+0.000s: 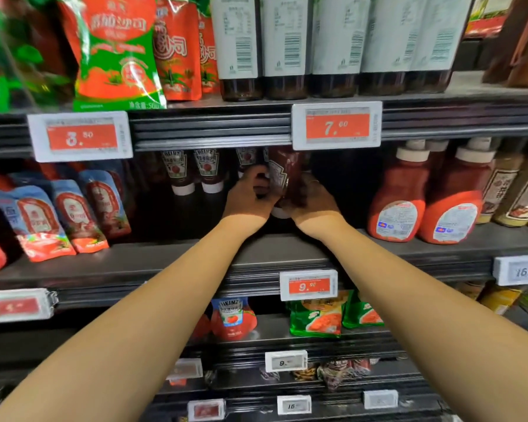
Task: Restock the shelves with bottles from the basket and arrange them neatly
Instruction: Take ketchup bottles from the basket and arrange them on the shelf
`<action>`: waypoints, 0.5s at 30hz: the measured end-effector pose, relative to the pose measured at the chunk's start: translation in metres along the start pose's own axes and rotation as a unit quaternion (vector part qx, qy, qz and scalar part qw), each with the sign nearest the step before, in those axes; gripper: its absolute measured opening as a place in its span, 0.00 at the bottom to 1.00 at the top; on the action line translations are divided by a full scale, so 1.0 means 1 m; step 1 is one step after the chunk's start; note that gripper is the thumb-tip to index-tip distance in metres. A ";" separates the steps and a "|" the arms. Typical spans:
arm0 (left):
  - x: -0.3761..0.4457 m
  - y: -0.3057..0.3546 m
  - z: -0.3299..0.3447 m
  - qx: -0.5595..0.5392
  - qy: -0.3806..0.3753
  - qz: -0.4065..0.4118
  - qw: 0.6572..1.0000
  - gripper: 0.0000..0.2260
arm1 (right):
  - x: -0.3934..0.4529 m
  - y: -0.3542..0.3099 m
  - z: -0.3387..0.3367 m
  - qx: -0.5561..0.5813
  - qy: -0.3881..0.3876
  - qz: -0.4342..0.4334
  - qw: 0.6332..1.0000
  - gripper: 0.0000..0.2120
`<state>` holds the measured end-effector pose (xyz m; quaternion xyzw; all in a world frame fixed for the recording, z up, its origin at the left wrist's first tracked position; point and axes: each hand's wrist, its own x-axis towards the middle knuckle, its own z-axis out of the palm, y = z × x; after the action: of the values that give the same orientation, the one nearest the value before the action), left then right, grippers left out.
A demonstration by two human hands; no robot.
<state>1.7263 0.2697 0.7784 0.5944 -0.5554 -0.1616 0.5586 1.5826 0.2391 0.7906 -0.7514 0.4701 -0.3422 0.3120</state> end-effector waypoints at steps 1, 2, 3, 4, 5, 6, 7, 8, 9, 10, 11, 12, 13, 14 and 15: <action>0.003 0.000 -0.003 0.005 -0.004 -0.002 1.000 0.16 | 0.003 0.002 0.000 -0.006 0.000 -0.003 1.000 0.29; 0.006 0.000 -0.007 0.007 -0.013 -0.006 1.000 0.16 | 0.006 0.003 0.000 -0.011 0.005 -0.007 1.000 0.27; 0.009 0.000 -0.010 0.003 -0.026 -0.008 1.000 0.15 | 0.009 0.004 0.002 -0.014 0.011 -0.015 1.000 0.26; 0.011 -0.001 -0.015 -0.002 -0.039 -0.008 0.999 0.15 | 0.012 0.003 0.004 -0.011 0.013 -0.021 1.000 0.26; 0.013 -0.004 -0.019 -0.004 -0.046 -0.005 0.999 0.16 | 0.016 0.001 0.007 -0.004 0.008 -0.027 1.000 0.26; 0.015 -0.007 -0.024 -0.001 -0.045 -0.006 0.999 0.17 | 0.019 -0.001 0.010 0.005 -0.002 -0.032 0.999 0.26; 0.017 -0.010 -0.028 0.001 -0.040 -0.008 0.999 0.18 | 0.022 -0.003 0.013 0.015 -0.014 -0.040 0.999 0.26; 0.019 -0.014 -0.033 0.004 -0.033 -0.009 0.999 0.17 | 0.027 -0.005 0.017 0.025 -0.025 -0.049 0.998 0.25; 0.020 -0.019 -0.037 0.006 -0.023 -0.006 1.000 0.17 | 0.032 -0.006 0.021 0.034 -0.035 -0.061 0.997 0.23; 0.021 -0.024 -0.040 0.009 -0.010 -0.003 1.000 0.17 | 0.037 -0.007 0.025 0.043 -0.044 -0.071 0.996 0.22; 0.022 -0.029 -0.042 0.007 0.004 -0.003 1.000 0.17 | 0.043 -0.008 0.029 0.056 -0.052 -0.075 0.994 0.20; 0.022 -0.033 -0.042 0.001 0.016 -0.009 1.000 0.16 | 0.049 -0.008 0.032 0.070 -0.063 -0.072 0.993 0.20; 0.023 -0.036 -0.043 -0.006 0.025 -0.019 0.999 0.17 | 0.055 -0.008 0.035 0.081 -0.077 -0.063 0.992 0.21; 0.025 -0.038 -0.042 -0.011 0.029 -0.027 0.999 0.18 | 0.060 -0.008 0.037 0.087 -0.093 -0.054 0.990 0.23; 0.026 -0.040 -0.042 -0.013 0.027 -0.029 0.999 0.20 | 0.065 -0.007 0.039 0.087 -0.110 -0.048 0.989 0.25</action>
<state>1.7883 0.2581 0.7693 0.6073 -0.5200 -0.1690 0.5763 1.6385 0.1876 0.7883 -0.7762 0.3643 -0.3119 0.4093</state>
